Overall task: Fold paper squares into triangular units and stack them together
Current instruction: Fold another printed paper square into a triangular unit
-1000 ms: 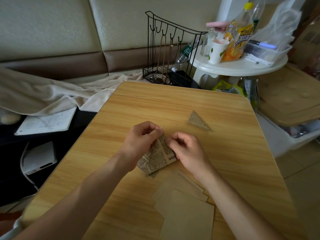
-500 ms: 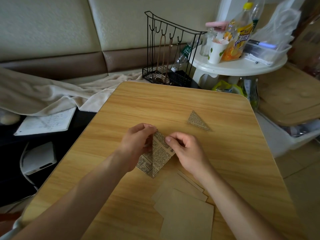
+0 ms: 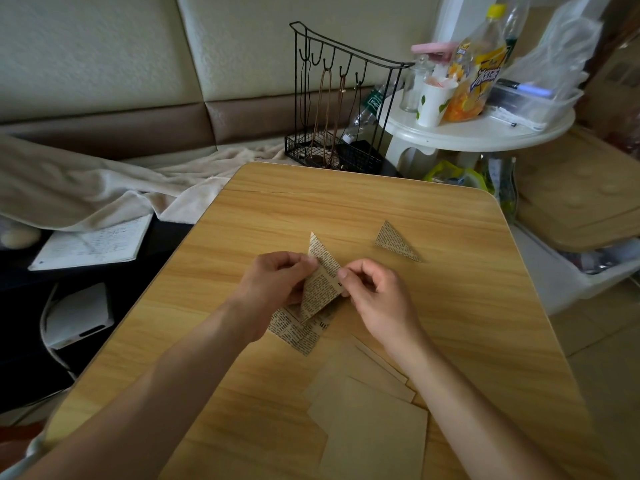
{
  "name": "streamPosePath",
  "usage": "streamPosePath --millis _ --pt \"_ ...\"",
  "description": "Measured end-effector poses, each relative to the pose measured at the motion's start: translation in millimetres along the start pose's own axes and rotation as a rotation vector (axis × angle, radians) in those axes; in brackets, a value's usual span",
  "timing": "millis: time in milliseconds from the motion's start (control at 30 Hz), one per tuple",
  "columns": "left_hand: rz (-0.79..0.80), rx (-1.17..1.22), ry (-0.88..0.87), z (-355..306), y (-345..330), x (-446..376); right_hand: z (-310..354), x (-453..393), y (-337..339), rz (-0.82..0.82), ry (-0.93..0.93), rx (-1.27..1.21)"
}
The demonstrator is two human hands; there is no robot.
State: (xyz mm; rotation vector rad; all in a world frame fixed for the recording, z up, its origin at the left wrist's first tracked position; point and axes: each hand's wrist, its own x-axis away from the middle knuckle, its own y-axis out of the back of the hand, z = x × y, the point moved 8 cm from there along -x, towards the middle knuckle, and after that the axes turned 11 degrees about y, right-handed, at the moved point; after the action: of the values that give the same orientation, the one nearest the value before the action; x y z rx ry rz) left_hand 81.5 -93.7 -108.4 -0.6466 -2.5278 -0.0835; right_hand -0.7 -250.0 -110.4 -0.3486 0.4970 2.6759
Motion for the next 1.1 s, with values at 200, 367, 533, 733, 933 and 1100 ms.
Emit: streamPosePath --millis 200,367,533,733,933,1100 --pt "-0.022 -0.105 -0.061 -3.5 0.3 2.0 -1.8 0.9 5.6 -0.063 -0.04 -0.056" --pt "-0.115 -0.116 -0.082 -6.8 7.9 2.8 1.0 0.6 2.2 -0.018 -0.099 -0.111" --pt "-0.179 -0.326 -0.173 -12.1 9.2 3.9 1.4 -0.2 2.6 0.037 -0.111 -0.103" --pt "-0.135 -0.7 -0.279 -11.8 -8.7 7.2 -1.1 -1.6 7.4 -0.045 -0.098 -0.093" --pt "-0.224 -0.843 -0.366 -16.6 -8.2 9.0 10.7 1.6 18.8 -0.141 0.02 0.288" --pt "-0.302 -0.916 -0.453 -17.6 -7.3 9.2 15.2 3.5 17.3 -0.162 0.052 0.375"
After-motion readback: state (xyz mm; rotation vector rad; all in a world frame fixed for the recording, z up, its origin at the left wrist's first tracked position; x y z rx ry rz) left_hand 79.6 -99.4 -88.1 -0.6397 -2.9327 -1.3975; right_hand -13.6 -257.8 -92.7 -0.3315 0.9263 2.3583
